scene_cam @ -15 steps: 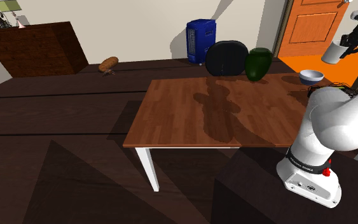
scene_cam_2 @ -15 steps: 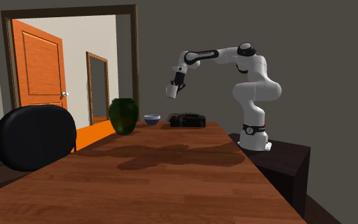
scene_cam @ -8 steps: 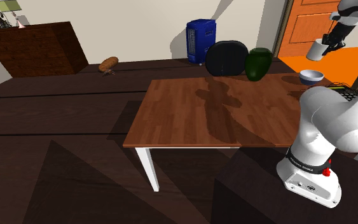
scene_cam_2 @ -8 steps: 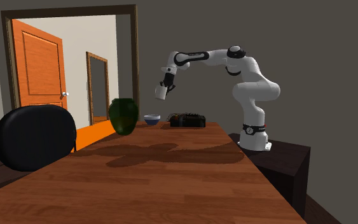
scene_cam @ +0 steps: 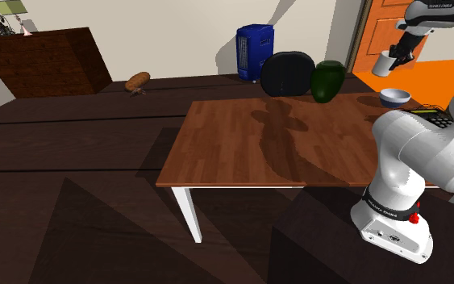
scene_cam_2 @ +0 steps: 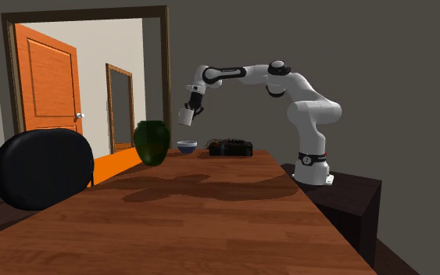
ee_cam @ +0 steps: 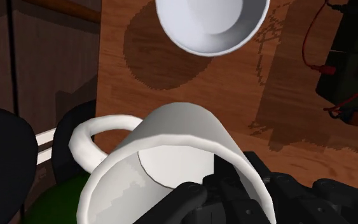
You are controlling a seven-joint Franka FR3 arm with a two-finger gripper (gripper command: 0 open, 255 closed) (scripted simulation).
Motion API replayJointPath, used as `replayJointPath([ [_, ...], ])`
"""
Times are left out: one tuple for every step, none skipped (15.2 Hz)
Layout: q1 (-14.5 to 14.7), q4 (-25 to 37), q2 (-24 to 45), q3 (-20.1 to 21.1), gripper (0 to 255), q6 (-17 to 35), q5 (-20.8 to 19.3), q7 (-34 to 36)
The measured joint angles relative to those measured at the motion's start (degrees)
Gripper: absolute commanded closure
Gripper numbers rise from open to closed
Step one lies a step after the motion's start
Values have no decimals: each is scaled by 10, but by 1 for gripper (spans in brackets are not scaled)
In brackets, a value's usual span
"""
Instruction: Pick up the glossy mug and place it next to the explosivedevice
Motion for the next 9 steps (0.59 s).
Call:
replayJointPath([
  [-1,-6,-2,-2,255,6,-2,1],
  [-3,-13,-4,-3,255,13,-4,3],
  [-2,-15,-7,-7,255,18,-7,3],
  [-5,-24,-8,-8,255,25,-9,5],
  [-6,-28,-11,-10,255,31,-12,6],
  [-3,-29,-15,-14,255,35,-15,6],
  [-6,-37,-16,-15,255,42,-17,8],
  [-7,-41,-18,-17,255,47,-19,8],
  [-7,-46,-20,-20,255,53,-22,9],
])
